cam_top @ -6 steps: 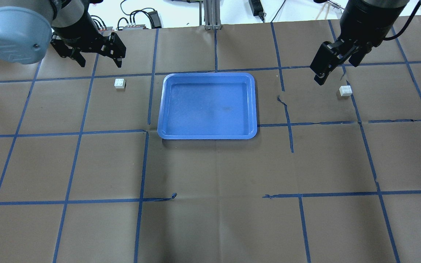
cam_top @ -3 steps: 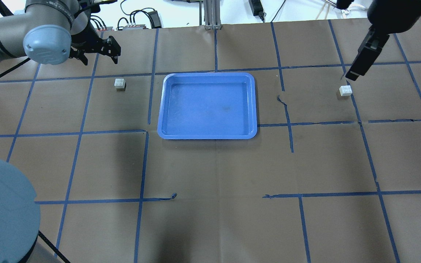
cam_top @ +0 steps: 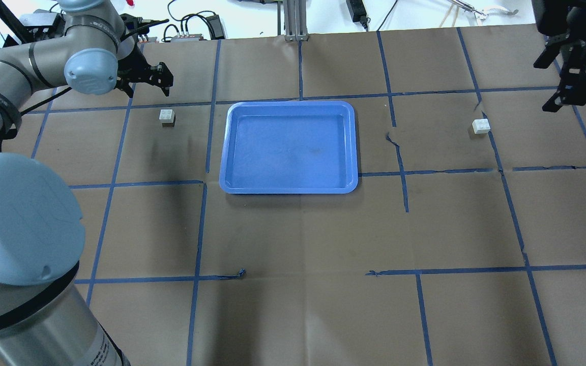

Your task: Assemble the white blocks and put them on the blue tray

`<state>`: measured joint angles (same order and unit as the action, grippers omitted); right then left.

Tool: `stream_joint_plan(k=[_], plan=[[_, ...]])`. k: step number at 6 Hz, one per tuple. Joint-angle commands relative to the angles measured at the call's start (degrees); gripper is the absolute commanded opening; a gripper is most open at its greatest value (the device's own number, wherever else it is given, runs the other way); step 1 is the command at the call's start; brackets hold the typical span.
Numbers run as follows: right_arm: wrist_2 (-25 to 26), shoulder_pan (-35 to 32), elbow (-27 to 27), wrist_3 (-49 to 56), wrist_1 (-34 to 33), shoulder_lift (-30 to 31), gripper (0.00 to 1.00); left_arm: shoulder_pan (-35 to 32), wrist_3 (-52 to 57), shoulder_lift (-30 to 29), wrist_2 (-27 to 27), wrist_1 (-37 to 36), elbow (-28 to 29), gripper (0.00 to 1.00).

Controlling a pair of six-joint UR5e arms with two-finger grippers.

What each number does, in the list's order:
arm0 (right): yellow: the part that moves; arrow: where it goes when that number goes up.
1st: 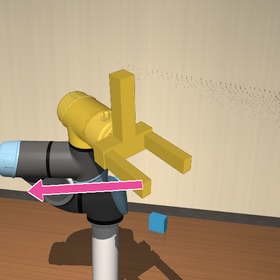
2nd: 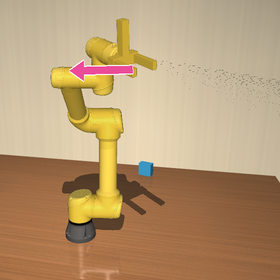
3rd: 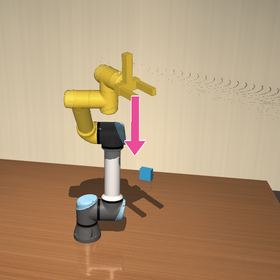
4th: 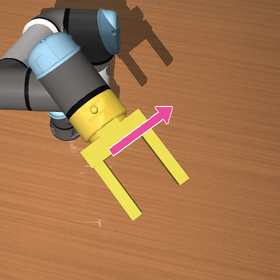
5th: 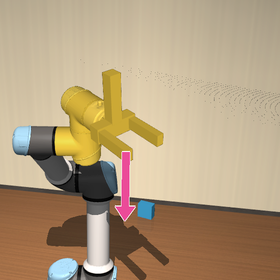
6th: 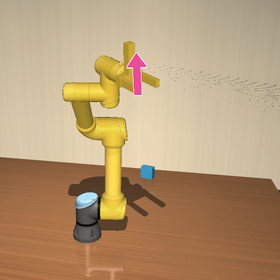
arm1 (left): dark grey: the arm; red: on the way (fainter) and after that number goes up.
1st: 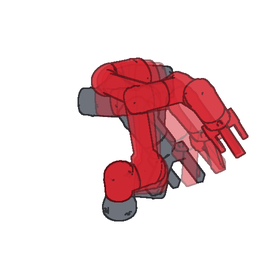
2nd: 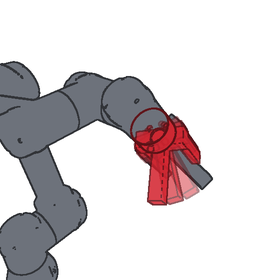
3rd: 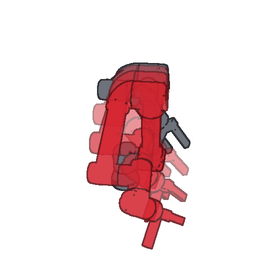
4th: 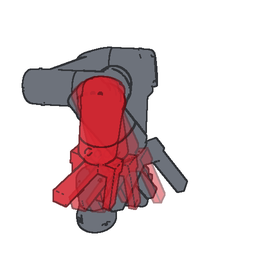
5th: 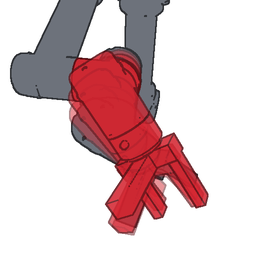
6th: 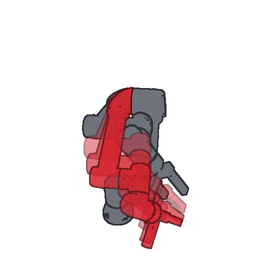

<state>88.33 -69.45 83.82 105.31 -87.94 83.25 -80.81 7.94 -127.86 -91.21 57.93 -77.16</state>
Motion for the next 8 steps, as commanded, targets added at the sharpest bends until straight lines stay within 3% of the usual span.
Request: stream_joint_plan(k=[1, 2, 3, 4, 5, 6, 8], plan=[[-5.4, 6.32, -0.06, 16.88, -1.79, -4.83, 1.0, 0.03, 0.15, -5.01, 0.77, -2.12, 0.87, 0.95], [-9.8, 8.61, -0.06, 19.12, -1.88, -7.55, 1.0, 0.03, 0.24, -5.46, 0.51, -2.12, 0.09, 0.91], [-10.19, 10.02, -0.49, 20.36, -2.58, -10.88, 1.0, 0.03, 0.24, -5.82, 0.6, -2.47, -0.01, 0.83], [-14.89, 10.73, -0.41, 20.81, -11.81, -15.27, 1.0, 0.03, 0.15, -5.99, 0.77, -2.21, -0.44, 0.66], [-16.68, 10.74, -0.32, 20.29, -15.47, -18.88, 1.0, 0.03, 0.15, -5.82, 0.86, -2.21, -0.8, 0.28], [-20.53, 10.74, -0.32, 20.28, -18.98, -22.57, 1.0, 0.03, 0.15, -5.64, 0.86, -1.86, -1.06, 0.09], [-22.24, 10.57, -0.32, 20.54, -21.39, -29.17, 1.0, -0.58, -0.46, -2.76, 0.86, 0.41, -1.41, 0.05]])
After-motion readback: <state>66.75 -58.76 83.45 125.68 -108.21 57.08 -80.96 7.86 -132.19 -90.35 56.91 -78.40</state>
